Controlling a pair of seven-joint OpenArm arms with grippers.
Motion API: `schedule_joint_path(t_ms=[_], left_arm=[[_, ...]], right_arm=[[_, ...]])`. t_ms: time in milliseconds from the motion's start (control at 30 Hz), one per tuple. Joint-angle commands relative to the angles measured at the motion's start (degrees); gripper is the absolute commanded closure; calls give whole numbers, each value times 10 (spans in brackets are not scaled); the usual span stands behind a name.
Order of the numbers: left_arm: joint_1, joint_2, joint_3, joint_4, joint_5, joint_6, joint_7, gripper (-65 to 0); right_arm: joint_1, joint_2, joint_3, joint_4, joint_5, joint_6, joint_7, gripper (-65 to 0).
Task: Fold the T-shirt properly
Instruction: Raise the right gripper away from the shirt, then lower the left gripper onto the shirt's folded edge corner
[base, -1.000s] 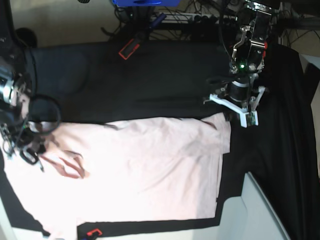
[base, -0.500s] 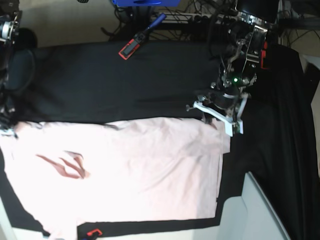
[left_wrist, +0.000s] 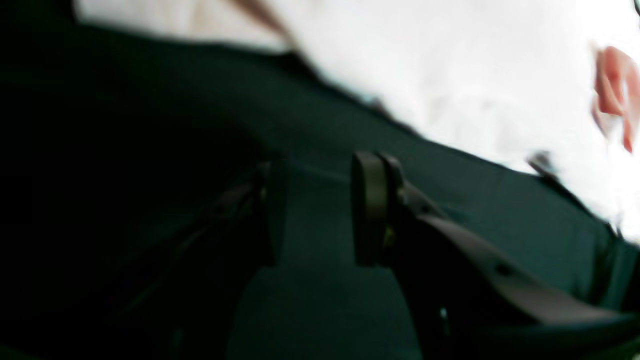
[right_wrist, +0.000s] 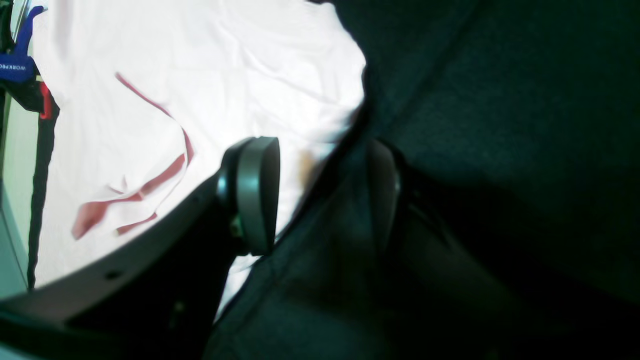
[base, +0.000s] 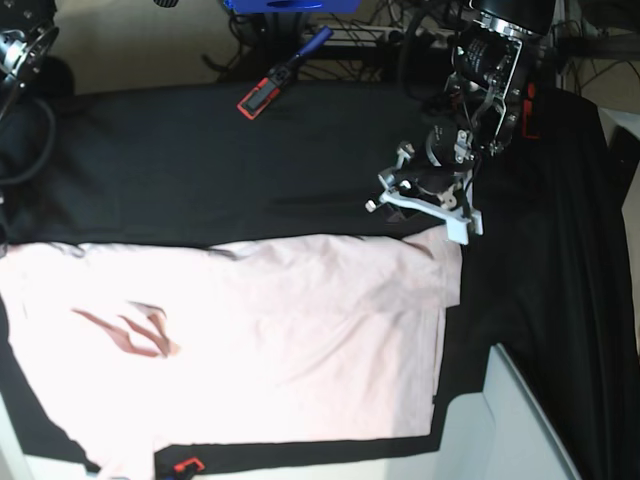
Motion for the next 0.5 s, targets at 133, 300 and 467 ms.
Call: schedule_joint_path(t_ms=[133, 300, 467], left_arm=[[15, 14, -76, -16, -1, -1, -8, -218], [19, 12, -115, -15, 2, -2, -8, -218], [-12, 1, -114, -35, 2, -2, -9, -218]], right_arm=[[29, 12, 6, -61, 5, 22, 2, -277], [41, 12, 3, -111, 5, 70, 2, -273], [42, 12, 2, -115, 4, 73, 3, -273]])
